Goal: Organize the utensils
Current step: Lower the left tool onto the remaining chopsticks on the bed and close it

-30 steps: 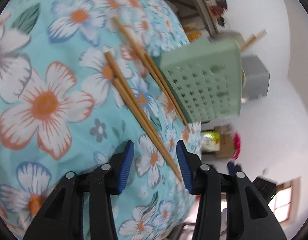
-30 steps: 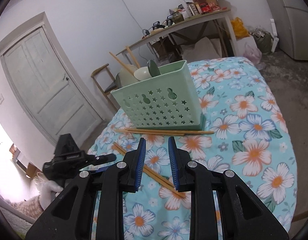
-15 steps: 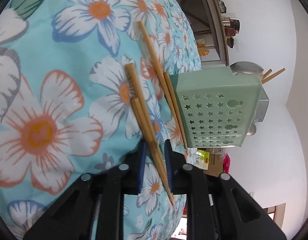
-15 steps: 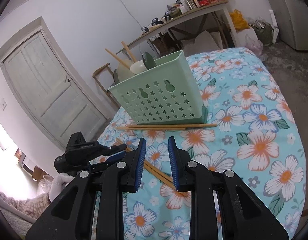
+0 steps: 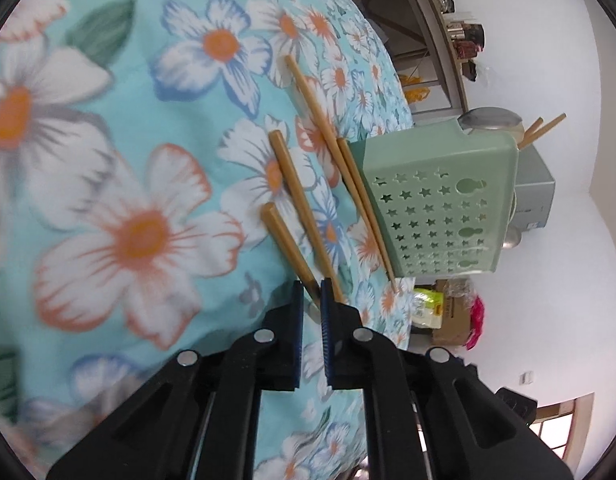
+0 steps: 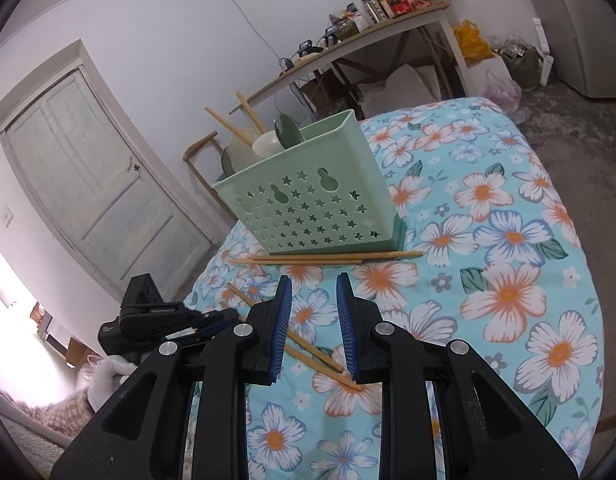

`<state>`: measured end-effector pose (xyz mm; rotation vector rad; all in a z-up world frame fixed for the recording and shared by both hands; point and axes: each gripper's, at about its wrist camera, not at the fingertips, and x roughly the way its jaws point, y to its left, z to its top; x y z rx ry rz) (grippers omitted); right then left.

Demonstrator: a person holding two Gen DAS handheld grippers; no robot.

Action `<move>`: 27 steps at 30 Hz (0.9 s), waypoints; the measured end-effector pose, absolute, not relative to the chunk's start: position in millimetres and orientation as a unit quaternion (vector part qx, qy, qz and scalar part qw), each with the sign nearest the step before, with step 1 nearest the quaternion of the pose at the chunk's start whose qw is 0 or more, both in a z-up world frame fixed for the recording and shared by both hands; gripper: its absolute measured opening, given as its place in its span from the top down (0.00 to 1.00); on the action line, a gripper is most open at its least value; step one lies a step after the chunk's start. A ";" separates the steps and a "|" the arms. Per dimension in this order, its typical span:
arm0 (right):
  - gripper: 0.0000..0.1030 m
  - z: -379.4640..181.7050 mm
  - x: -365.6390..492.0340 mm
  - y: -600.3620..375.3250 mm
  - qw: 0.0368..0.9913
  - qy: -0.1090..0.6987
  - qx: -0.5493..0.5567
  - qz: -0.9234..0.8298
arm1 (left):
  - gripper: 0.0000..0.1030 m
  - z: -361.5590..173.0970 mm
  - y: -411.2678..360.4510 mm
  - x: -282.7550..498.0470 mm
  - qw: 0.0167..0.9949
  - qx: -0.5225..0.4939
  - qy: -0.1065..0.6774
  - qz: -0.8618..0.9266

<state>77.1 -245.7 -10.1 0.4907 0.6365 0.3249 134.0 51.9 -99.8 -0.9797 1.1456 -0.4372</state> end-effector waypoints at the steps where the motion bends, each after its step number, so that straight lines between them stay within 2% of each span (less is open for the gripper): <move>1: 0.77 -10.2 77.3 -245.5 0.908 0.308 0.237 0.158 | 0.93 -97.3 55.1 132.4 0.709 -0.437 0.518 -0.194; 5: 0.77 -11.1 79.3 -243.2 0.907 0.309 0.237 0.162 | 0.96 -82.1 73.1 125.3 0.732 -0.404 0.521 -0.171; 8: 0.77 -12.8 81.4 -240.5 0.905 0.310 0.240 0.167 | 0.95 -81.5 82.6 125.8 0.723 -0.428 0.514 -0.173; 10: 0.77 -13.7 82.9 -238.8 0.903 0.312 0.241 0.170 | 0.93 -84.9 85.7 127.4 0.712 -0.449 0.511 -0.174; 12: 0.77 -13.7 82.8 -235.7 0.903 0.313 0.238 0.172 | 0.85 -89.6 86.0 129.8 0.700 -0.467 0.513 -0.170; 17: 0.77 -11.3 79.7 -237.4 0.905 0.311 0.236 0.168 | 0.79 -103.9 84.5 132.1 0.672 -0.503 0.520 -0.159; 24: 0.77 -13.9 77.9 -239.0 0.903 0.313 0.243 0.164 | 0.79 -121.3 84.4 139.9 0.634 -0.548 0.530 -0.132; 27: 0.77 -13.9 78.0 -237.7 0.903 0.315 0.243 0.165 | 0.85 -122.1 84.3 140.7 0.636 -0.545 0.532 -0.123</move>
